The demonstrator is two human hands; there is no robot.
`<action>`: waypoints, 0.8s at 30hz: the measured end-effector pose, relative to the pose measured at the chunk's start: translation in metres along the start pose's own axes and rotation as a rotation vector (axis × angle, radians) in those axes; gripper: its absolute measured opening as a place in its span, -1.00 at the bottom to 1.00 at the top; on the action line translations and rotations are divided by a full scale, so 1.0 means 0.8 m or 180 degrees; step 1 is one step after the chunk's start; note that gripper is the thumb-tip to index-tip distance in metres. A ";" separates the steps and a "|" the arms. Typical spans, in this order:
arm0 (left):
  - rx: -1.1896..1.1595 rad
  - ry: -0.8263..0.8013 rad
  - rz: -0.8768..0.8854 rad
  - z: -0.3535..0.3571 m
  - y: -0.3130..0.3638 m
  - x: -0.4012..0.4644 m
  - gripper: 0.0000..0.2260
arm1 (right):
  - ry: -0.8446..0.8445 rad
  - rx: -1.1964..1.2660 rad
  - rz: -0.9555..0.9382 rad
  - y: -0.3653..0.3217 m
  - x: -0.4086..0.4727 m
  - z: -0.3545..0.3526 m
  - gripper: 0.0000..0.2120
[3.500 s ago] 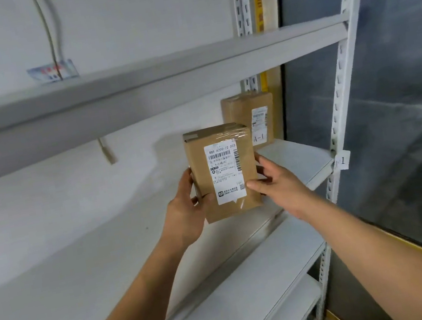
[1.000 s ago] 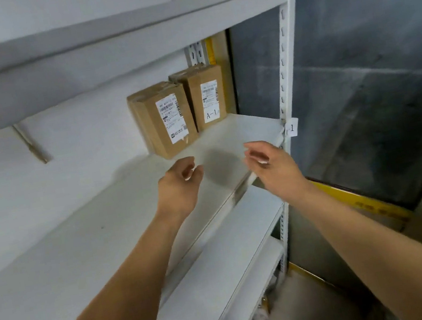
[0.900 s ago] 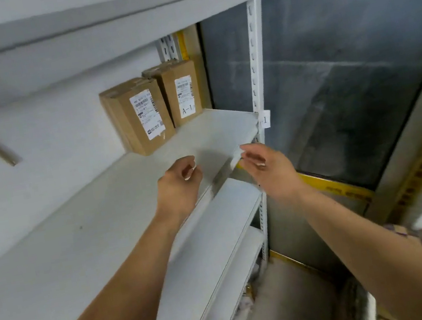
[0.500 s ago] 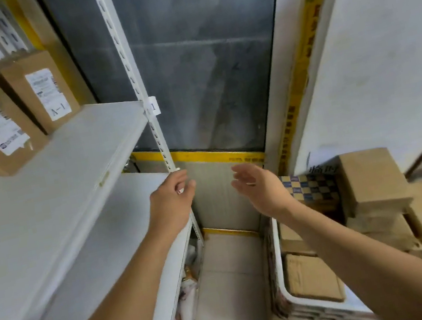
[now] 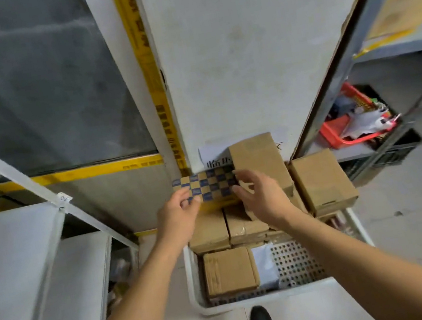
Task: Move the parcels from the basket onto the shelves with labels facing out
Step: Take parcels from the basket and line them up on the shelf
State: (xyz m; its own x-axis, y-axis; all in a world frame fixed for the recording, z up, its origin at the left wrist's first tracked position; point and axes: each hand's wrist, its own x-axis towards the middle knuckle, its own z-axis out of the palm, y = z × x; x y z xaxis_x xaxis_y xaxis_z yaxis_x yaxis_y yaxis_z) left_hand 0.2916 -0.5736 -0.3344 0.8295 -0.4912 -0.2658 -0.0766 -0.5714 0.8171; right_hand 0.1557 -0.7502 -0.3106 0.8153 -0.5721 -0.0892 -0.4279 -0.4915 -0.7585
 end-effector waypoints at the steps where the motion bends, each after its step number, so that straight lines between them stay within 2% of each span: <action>1: 0.0054 -0.0053 -0.0007 0.016 0.006 0.006 -0.61 | 0.0062 -0.0056 0.0052 0.011 0.002 -0.008 -0.60; 8: 0.0290 -0.0493 0.0088 0.098 0.038 0.069 -0.54 | 0.0580 -0.0667 0.0063 0.068 0.033 -0.041 -0.55; 13: 0.0233 -0.0956 -0.0078 0.138 0.037 0.100 -0.41 | 0.0707 -0.0739 0.0458 0.100 0.053 -0.044 -0.37; 17: 0.0164 -0.1185 -0.0290 0.157 0.038 0.105 -0.37 | 0.0576 -0.0212 0.1074 0.111 0.065 -0.037 -0.24; 21: -0.0063 -0.1337 -0.0308 0.163 0.036 0.098 -0.42 | 0.0623 0.0295 0.1213 0.112 0.061 -0.020 -0.31; 24: -0.0308 -0.1209 -0.0205 0.153 0.030 0.091 -0.47 | 0.0713 0.0711 0.1225 0.105 0.049 -0.015 -0.33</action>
State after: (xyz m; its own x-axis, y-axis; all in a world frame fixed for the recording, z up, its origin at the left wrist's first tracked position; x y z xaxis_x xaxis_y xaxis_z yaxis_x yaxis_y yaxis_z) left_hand 0.2825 -0.7035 -0.3965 0.5657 -0.6750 -0.4736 0.0366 -0.5533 0.8322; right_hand 0.1469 -0.8216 -0.3700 0.5004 -0.8234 -0.2676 -0.5673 -0.0783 -0.8198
